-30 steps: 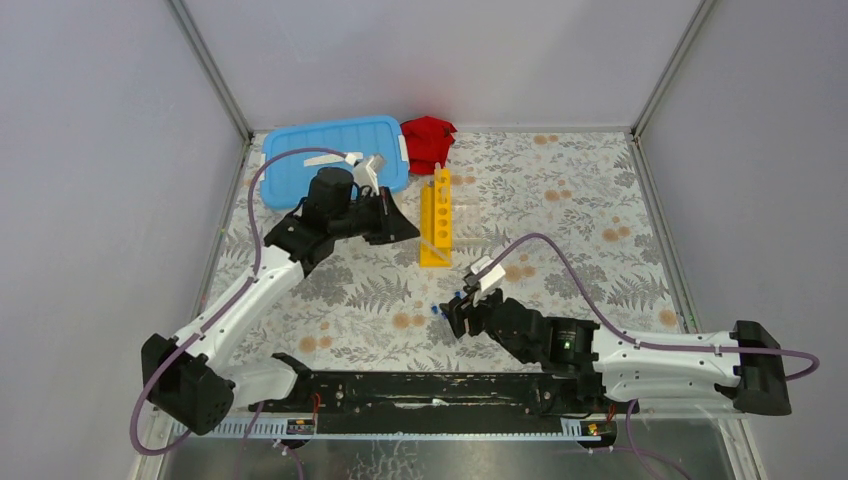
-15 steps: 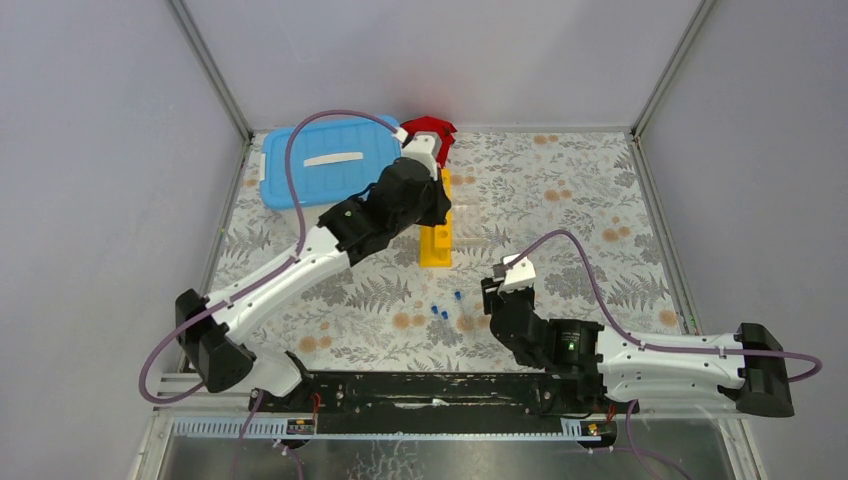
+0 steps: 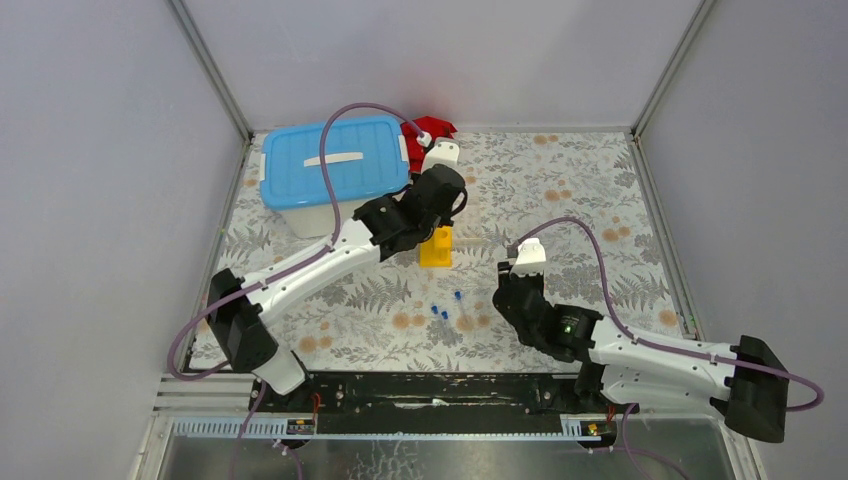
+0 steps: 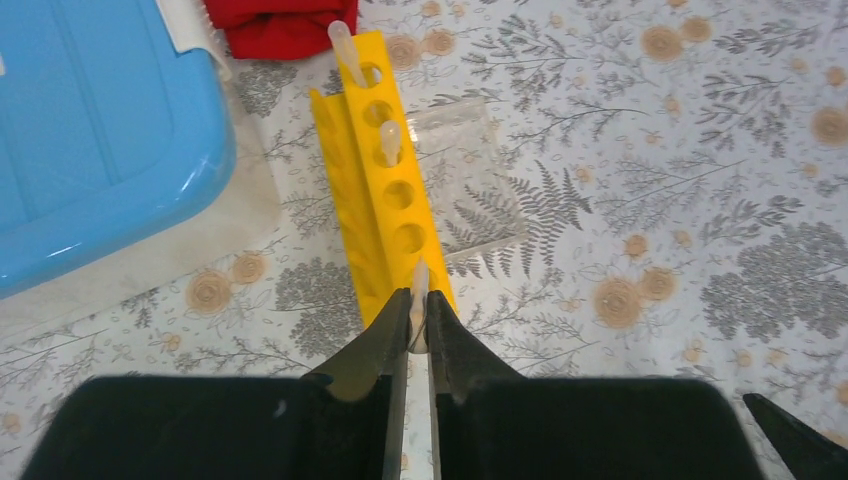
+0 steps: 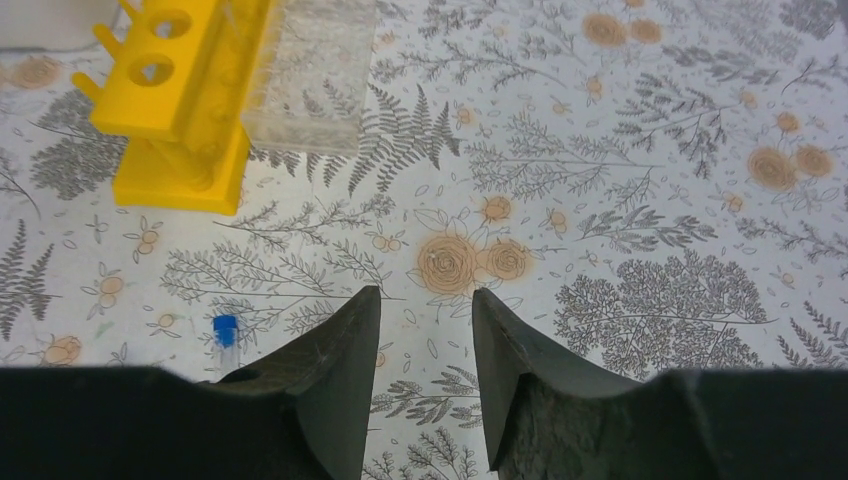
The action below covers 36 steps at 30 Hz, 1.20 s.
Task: Organize the chemistry lab equipment
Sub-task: Insert the test tube into the slot of the test tube rack.
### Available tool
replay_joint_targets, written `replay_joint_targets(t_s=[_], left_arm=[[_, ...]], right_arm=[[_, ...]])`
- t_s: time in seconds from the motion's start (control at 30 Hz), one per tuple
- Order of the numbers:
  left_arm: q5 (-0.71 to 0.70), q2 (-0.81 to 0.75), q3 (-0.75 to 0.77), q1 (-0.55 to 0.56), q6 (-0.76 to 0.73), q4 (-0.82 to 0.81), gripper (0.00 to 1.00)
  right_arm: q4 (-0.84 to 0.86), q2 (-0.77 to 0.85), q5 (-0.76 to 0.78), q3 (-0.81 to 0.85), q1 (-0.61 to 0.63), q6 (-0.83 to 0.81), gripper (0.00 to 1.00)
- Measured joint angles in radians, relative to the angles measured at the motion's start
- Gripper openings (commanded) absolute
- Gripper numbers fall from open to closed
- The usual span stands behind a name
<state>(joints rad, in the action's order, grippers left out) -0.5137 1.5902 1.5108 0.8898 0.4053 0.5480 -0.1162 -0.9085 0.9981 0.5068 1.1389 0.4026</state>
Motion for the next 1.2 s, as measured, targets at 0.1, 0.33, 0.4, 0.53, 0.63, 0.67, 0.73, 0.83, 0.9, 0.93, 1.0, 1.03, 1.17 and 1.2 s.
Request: replay_joint_targets(t_s=[0.1,0.33,0.4,0.53,0.63,0.67,0.73,0.83,0.9,0.93,1.0,1.03,1.17,1.2], left_arm=[[-0.024,0.01,0.0,0.0,-0.011,0.007,0.12],[-0.045,0.026,0.011,0.0,-0.026,0.01,0.12],[-0.045,0.029,0.011,0.0,-0.028,0.01,0.12],[-0.045,0.038,0.011,0.0,-0.034,0.009,0.12],[-0.045,0.049,0.011,0.0,-0.036,0.007,0.12],[-0.045,0.053,0.011,0.0,-0.037,0.006,0.12],[-0.044,0.061,0.011,0.0,-0.038,0.006,0.12],[-0.044,0.073,0.011,0.0,-0.039,0.005,0.12],[-0.044,0.077,0.011,0.0,-0.041,-0.001,0.12],[-0.044,0.077,0.011,0.0,-0.042,-0.003,0.12],[-0.044,0.078,0.011,0.0,-0.042,-0.004,0.12],[-0.044,0.079,0.011,0.0,-0.042,-0.006,0.12],[-0.043,0.09,0.011,-0.002,-0.043,-0.017,0.12],[-0.041,0.093,0.011,-0.004,-0.043,-0.019,0.12]], right_arm=[[0.001,-0.031,-0.067,0.0,-0.064,0.006,0.46],[0.001,-0.079,-0.164,0.0,-0.136,0.014,0.46],[0.002,-0.08,-0.181,0.0,-0.138,0.014,0.45],[0.003,-0.08,-0.199,0.0,-0.144,0.014,0.45],[0.005,-0.082,-0.208,0.0,-0.148,0.013,0.44],[0.006,-0.082,-0.208,0.0,-0.15,0.013,0.44],[0.01,-0.082,-0.212,0.0,-0.155,0.013,0.44],[0.015,-0.082,-0.218,0.0,-0.162,0.013,0.43],[0.017,-0.082,-0.224,0.0,-0.166,0.013,0.43],[0.018,-0.082,-0.226,0.0,-0.168,0.013,0.43],[0.02,-0.082,-0.23,0.0,-0.171,0.013,0.43],[0.021,-0.082,-0.231,0.0,-0.172,0.013,0.43],[0.023,-0.082,-0.233,0.0,-0.177,0.013,0.42],[0.024,-0.082,-0.233,0.0,-0.178,0.013,0.42]])
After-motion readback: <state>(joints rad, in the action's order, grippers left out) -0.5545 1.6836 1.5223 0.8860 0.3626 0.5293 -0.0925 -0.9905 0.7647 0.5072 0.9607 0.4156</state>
